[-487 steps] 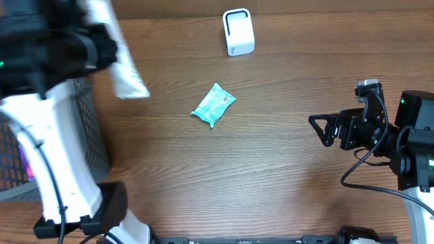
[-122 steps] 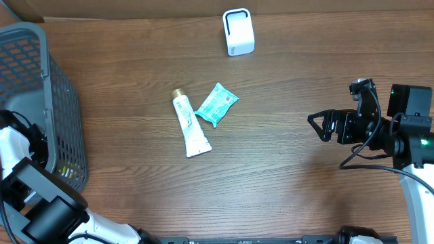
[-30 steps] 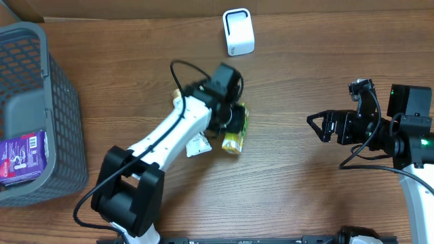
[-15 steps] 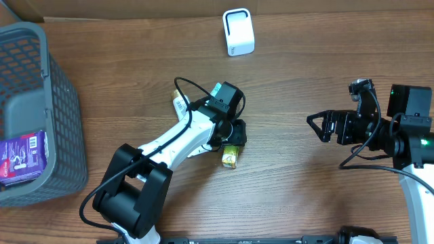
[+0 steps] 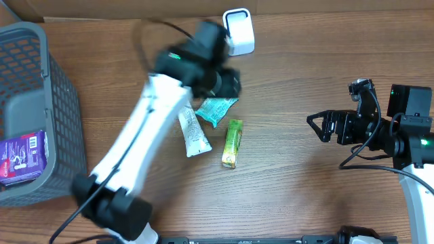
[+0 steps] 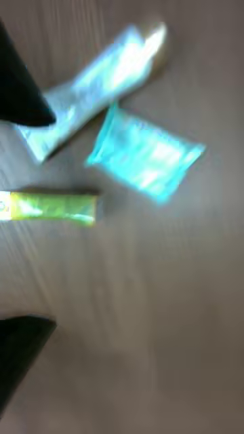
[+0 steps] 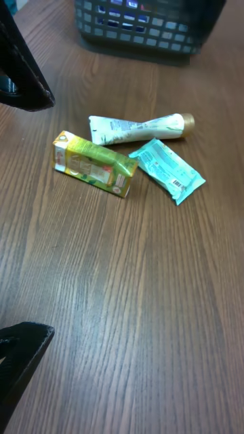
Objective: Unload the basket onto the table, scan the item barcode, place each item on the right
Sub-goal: 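Lower the carton beside the wipes and open the left gripper, then reach the left gripper into the basket and grasp the purple pad pack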
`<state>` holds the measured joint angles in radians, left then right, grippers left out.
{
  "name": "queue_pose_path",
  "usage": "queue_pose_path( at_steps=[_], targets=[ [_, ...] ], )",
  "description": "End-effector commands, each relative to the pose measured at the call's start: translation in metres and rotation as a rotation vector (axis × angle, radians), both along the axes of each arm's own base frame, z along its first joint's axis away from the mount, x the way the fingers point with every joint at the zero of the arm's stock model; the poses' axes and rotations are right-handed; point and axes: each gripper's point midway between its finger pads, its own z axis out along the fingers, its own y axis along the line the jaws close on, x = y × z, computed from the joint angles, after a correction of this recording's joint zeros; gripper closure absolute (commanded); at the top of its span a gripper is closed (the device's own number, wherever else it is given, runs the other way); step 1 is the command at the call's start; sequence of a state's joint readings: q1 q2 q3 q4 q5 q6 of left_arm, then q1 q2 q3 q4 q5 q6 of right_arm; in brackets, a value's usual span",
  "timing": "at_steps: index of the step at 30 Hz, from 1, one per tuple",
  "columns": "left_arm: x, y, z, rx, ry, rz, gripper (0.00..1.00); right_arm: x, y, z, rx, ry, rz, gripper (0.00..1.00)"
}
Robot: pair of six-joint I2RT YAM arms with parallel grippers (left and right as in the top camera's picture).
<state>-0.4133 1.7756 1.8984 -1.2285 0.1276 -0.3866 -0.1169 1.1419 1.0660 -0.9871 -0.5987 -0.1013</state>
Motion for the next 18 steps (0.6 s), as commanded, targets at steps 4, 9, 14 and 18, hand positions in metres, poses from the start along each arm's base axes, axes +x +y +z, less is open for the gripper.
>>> queue_pose_path(
  at_steps=[4, 9, 14, 18],
  targets=[
    [-0.004, 0.111, 0.126, 0.047, -0.289, 0.166, 0.00, 0.003, 0.003, 0.009, 0.003, -0.030, 0.013, 0.00],
    [-0.044, 0.217, 0.154, 0.161, -0.309, 0.437, 0.00, 0.003, 0.002, 0.009, 0.004, -0.029, 0.011, 0.00],
    [-0.107, 0.312, 0.160, 0.360, -0.247, 0.761, 0.00, 0.003, 0.002, 0.009, 0.004, -0.029, 0.011, 0.00],
    [-0.130, 0.355, 0.154, 0.370, -0.204, 0.962, 0.00, 0.003, 0.002, 0.010, 0.004, -0.033, 0.011, 0.00]
  ],
)
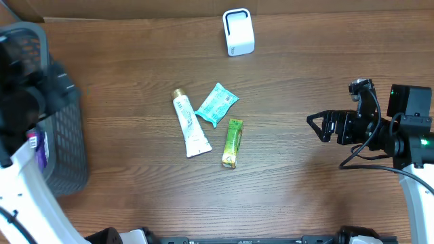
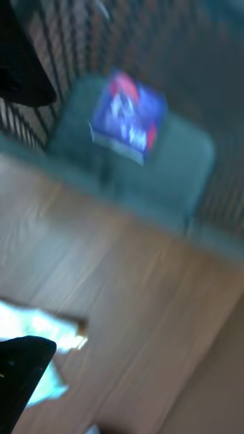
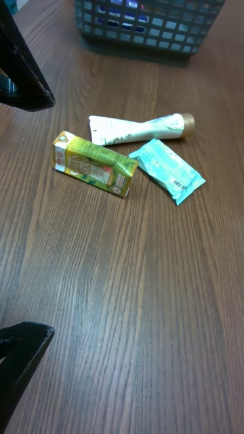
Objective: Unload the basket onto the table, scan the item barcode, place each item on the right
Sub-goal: 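Reach the left gripper into the basket and grasp the purple pad pack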
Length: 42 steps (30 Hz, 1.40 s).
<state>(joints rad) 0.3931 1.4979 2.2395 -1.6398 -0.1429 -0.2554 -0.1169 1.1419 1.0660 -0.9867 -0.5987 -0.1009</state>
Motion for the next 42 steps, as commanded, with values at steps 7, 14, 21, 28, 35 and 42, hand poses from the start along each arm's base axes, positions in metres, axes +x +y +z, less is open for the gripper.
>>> queue_pose_path(
  at_steps=[7, 14, 21, 28, 35, 42],
  targets=[
    [-0.020, 0.091, -0.049, -0.018, 0.099, 0.323, 0.00, 0.002, 0.005, 0.011, 0.017, -0.033, 0.020, 0.00],
    [-0.023, 0.121, -0.103, -0.081, 0.182, 0.406, 0.00, 0.002, 0.005, 0.011, 0.017, -0.030, 0.020, 0.00],
    [-0.022, 0.135, -0.162, -0.083, 0.274, 0.433, 0.00, 0.002, 0.006, 0.011, 0.024, -0.030, 0.024, 0.00],
    [-0.011, 0.147, -0.212, -0.035, 0.296, 0.368, 0.00, 0.001, 0.006, 0.011, 0.023, -0.030, 0.024, 0.00],
    [-0.005, 0.152, -0.254, 0.037, 0.337, 0.237, 0.00, 0.002, 0.006, 0.011, 0.023, -0.031, 0.024, 0.00],
    [-0.001, 0.156, -0.272, 0.097, 0.355, 0.150, 0.00, 0.001, 0.006, 0.010, 0.023, -0.026, 0.024, 0.00]
  ],
)
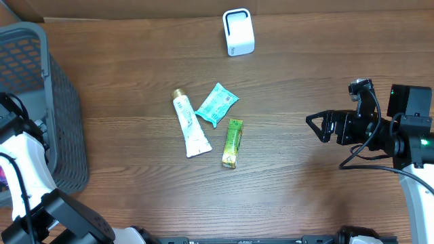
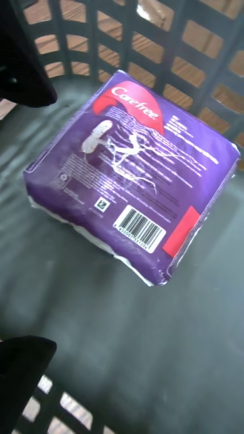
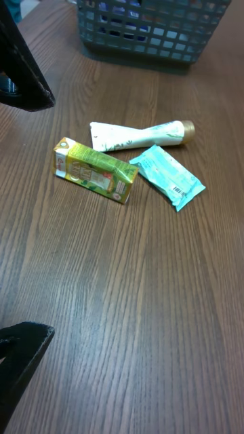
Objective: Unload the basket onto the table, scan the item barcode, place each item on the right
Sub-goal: 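Reach the left gripper into the basket and grasp the purple pad pack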
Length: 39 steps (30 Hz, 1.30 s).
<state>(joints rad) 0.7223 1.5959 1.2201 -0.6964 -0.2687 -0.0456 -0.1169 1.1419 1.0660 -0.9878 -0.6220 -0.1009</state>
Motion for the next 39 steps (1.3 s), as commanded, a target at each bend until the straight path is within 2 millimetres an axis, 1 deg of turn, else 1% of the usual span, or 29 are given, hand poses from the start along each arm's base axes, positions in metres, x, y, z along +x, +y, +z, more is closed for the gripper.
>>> queue_pose_path(
  at_steps=[1, 3, 6, 9, 11, 13, 15, 17, 22, 27, 30, 33, 35, 37, 38, 39],
  targets=[
    [-0.003, -0.002, -0.011, 0.013, 0.064, -0.086, 0.00, 0.002, 0.002, 0.009, 0.003, -0.024, 0.011, 0.00],
    [-0.003, 0.000, -0.013, 0.021, 0.066, -0.094, 0.00, 0.002, 0.002, 0.009, 0.003, -0.025, 0.011, 0.00],
    [-0.010, 0.007, -0.020, 0.023, 0.089, -0.069, 0.00, 0.002, 0.002, 0.009, 0.002, -0.025, 0.011, 0.00],
    [-0.020, 0.014, -0.036, -0.009, 0.123, -0.042, 0.00, 0.003, 0.001, 0.007, -0.007, -0.024, 0.005, 0.00],
    [-0.028, 0.018, -0.050, -0.041, 0.150, -0.022, 0.00, 0.003, 0.000, 0.006, -0.012, -0.021, 0.001, 0.00],
    [-0.032, 0.021, -0.061, -0.058, 0.165, -0.010, 0.00, 0.003, -0.001, 0.005, -0.015, -0.016, -0.002, 0.00],
    [-0.030, 0.025, -0.066, -0.059, 0.162, -0.009, 0.00, 0.003, -0.002, 0.003, -0.018, -0.009, -0.003, 0.00],
    [-0.024, 0.030, -0.068, -0.041, 0.155, -0.030, 0.00, 0.004, -0.002, 0.002, -0.017, -0.002, -0.004, 0.00],
    [-0.011, 0.039, -0.063, 0.014, 0.136, -0.079, 0.00, 0.006, -0.002, -0.005, -0.014, 0.023, -0.003, 0.00],
    [-0.006, 0.045, -0.060, 0.041, 0.118, -0.081, 0.03, 0.008, -0.002, -0.010, -0.012, 0.044, -0.003, 0.00],
    [-0.007, 0.044, -0.066, 0.029, 0.128, -0.084, 0.04, 0.009, -0.002, -0.012, -0.011, 0.050, -0.003, 0.00],
    [-0.008, 0.042, -0.079, 0.003, 0.152, -0.086, 0.05, 0.009, -0.002, -0.012, -0.012, 0.049, -0.003, 0.00],
    [-0.010, 0.040, -0.087, -0.018, 0.169, -0.086, 0.10, 0.009, -0.002, -0.012, -0.012, 0.051, -0.003, 0.00],
    [-0.011, 0.039, -0.091, -0.028, 0.176, -0.084, 0.32, 0.008, -0.002, -0.012, -0.012, 0.052, -0.004, 0.00],
    [-0.011, 0.039, -0.092, -0.029, 0.173, -0.079, 0.47, 0.008, -0.003, -0.012, -0.014, 0.053, -0.005, 0.00],
    [-0.011, 0.039, -0.091, -0.030, 0.168, -0.071, 0.56, 0.008, -0.003, -0.012, -0.015, 0.053, -0.005, 0.00]
  ],
)
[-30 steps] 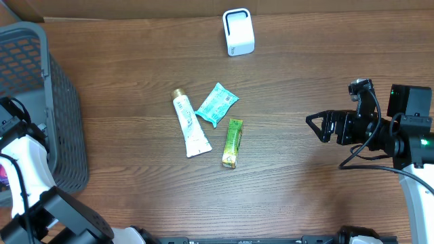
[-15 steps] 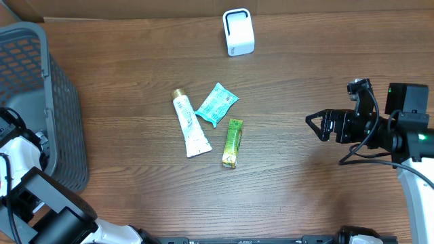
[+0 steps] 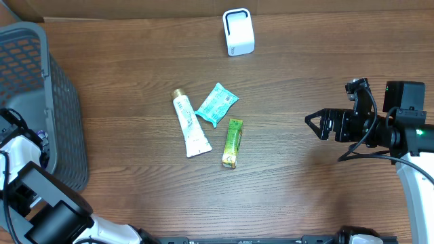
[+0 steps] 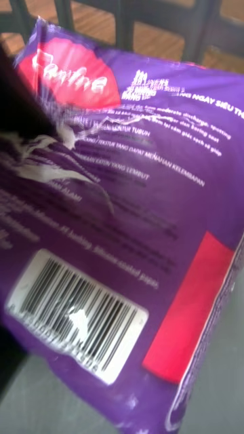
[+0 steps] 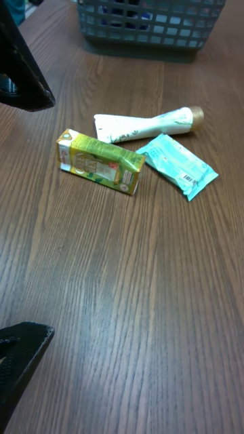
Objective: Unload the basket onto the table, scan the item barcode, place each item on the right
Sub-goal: 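Reach the left gripper into the basket and grasp the purple pad pack, then lift the purple pack out and set it left of the lotion tube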
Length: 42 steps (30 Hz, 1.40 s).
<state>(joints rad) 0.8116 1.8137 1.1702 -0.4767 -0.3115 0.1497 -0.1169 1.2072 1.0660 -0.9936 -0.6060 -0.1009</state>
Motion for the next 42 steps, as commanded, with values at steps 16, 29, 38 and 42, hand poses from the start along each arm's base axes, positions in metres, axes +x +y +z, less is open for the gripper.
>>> queue_pose_path(
  at_steps=[16, 29, 38, 42],
  targets=[
    [0.039, -0.013, 0.037, -0.077, -0.176, -0.013, 0.82, 0.004, 0.000, 0.007, -0.012, -0.024, 0.002, 0.00],
    [0.060, -0.020, 0.208, 0.068, -0.416, -0.027, 0.83, 0.007, -0.001, 0.008, -0.014, -0.040, 0.002, 0.00],
    [0.064, -0.078, 0.328, 0.088, -0.741, -0.220, 0.72, 0.005, 0.000, 0.007, -0.012, -0.031, 0.002, 0.00],
    [0.064, -0.125, 0.361, 0.038, -0.859, -0.368, 0.71, 0.005, 0.000, 0.008, -0.012, -0.031, 0.002, 0.00]
  ],
)
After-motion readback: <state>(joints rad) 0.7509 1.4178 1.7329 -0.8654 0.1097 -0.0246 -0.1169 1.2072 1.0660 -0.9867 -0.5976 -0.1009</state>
